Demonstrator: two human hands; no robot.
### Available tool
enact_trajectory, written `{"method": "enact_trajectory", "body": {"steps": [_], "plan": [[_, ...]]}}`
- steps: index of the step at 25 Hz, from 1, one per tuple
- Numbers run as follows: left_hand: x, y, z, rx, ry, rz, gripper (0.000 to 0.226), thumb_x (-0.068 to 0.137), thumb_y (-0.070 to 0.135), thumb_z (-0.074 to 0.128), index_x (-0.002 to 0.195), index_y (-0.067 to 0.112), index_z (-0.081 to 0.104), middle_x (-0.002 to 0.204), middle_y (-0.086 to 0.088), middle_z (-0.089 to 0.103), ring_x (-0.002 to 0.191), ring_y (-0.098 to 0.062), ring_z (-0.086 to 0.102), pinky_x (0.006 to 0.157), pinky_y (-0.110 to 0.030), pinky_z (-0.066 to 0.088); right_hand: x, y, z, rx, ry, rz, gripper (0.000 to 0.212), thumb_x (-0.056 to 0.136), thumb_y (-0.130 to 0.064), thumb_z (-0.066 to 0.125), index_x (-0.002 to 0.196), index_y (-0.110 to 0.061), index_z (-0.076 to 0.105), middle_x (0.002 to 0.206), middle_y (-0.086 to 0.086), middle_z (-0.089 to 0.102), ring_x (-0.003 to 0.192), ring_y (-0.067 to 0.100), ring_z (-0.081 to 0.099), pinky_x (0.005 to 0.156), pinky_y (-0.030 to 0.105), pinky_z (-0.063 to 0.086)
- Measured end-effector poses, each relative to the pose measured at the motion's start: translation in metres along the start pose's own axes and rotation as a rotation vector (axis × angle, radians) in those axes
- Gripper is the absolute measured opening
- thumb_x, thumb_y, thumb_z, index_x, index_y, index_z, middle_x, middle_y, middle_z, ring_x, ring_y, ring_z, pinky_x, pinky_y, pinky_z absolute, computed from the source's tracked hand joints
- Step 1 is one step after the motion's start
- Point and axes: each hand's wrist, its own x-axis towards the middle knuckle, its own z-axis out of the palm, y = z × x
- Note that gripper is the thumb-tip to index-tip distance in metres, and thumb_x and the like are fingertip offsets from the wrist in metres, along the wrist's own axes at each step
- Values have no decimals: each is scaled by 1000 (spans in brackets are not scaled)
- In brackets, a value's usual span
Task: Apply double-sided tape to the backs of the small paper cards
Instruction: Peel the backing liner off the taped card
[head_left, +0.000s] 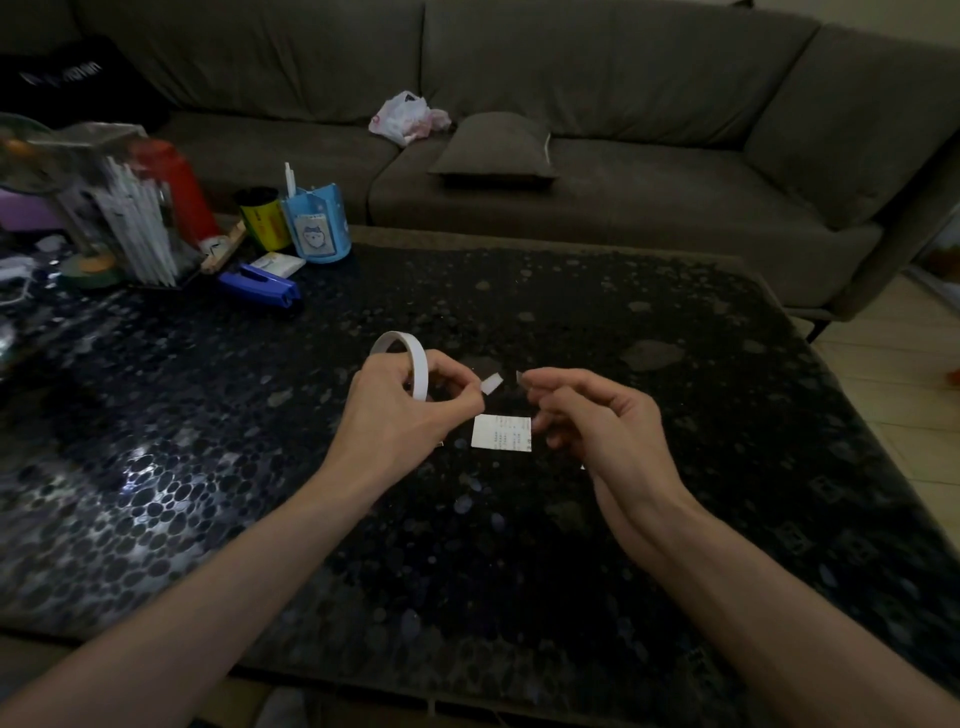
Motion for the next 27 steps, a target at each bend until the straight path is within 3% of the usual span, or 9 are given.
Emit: {"method": "enact_trajectory", "body": {"steps": [4, 7, 11, 13, 16, 18, 22, 24, 27], "plan": [[-1, 0, -1, -14, -12, -42, 5, 88, 20, 79, 86, 25, 79, 68, 16, 71, 59, 3, 63, 57, -9, 48, -1, 0, -1, -5, 13, 12, 25, 93, -8, 72, 95, -30, 84, 99, -7, 79, 82, 6, 71, 73, 25, 51], [-1, 1, -1, -58, -67, -101, 4, 90, 20, 77, 87, 23, 78, 59, 9, 68, 56, -2, 62, 57, -10, 50, -1, 1, 0, -23, -23, -40, 35, 89, -5, 76, 109, -34, 80, 103, -7, 79, 98, 3, 73, 77, 21, 55], [-2, 0, -1, -105, -183, -145, 8, 91, 21, 76, 85, 23, 80, 58, 2, 66, 55, -6, 59, 57, -13, 50, 0, 2, 2, -66, -100, -91, 45, 87, -16, 83, 126, -36, 71, 106, -7, 80, 105, 6, 74, 95, 25, 55], [-3, -1, 0, -102, -214, -139, 8, 92, 24, 75, 86, 22, 80, 57, 3, 65, 54, -5, 58, 55, -12, 47, 0, 3, 2, -106, -92, -117, 42, 87, -18, 83, 123, -35, 71, 99, -6, 80, 100, 6, 75, 92, 24, 56], [-3, -4, 4, -77, -208, -123, 8, 95, 25, 73, 92, 21, 79, 58, 4, 66, 52, -4, 58, 53, -11, 44, 3, 6, -4, -136, -4, -98, 36, 89, -15, 82, 116, -38, 73, 94, -12, 80, 94, 1, 75, 76, 13, 57], [-3, -5, 8, -69, -198, -123, 8, 97, 22, 71, 94, 20, 79, 64, -2, 70, 53, -6, 59, 54, -13, 45, 10, 10, -16, -217, 102, -32, 38, 90, -15, 81, 115, -42, 71, 93, -14, 79, 92, -1, 74, 75, 17, 57], [-2, -4, 17, -83, -193, -118, 9, 97, 18, 71, 94, 19, 79, 67, -7, 71, 53, -7, 59, 55, -16, 48, 31, 23, -58, -627, 232, 90, 47, 93, -12, 76, 132, -35, 64, 100, -8, 73, 93, 4, 70, 87, 28, 59], [-1, -4, 21, -72, -195, -107, 11, 98, 16, 69, 95, 18, 79, 58, -1, 66, 51, -7, 57, 56, -16, 48, 36, 32, -76, -820, 216, 131, 49, 96, -12, 72, 138, -32, 60, 105, -8, 71, 91, 2, 67, 80, 25, 57], [0, -4, 27, -73, -204, -96, 12, 98, 14, 68, 95, 18, 79, 53, 6, 62, 49, -5, 56, 54, -15, 46, 39, 44, -87, -915, 189, 146, 49, 98, -13, 68, 141, -34, 58, 102, -11, 68, 82, -2, 62, 68, 16, 49]]}}
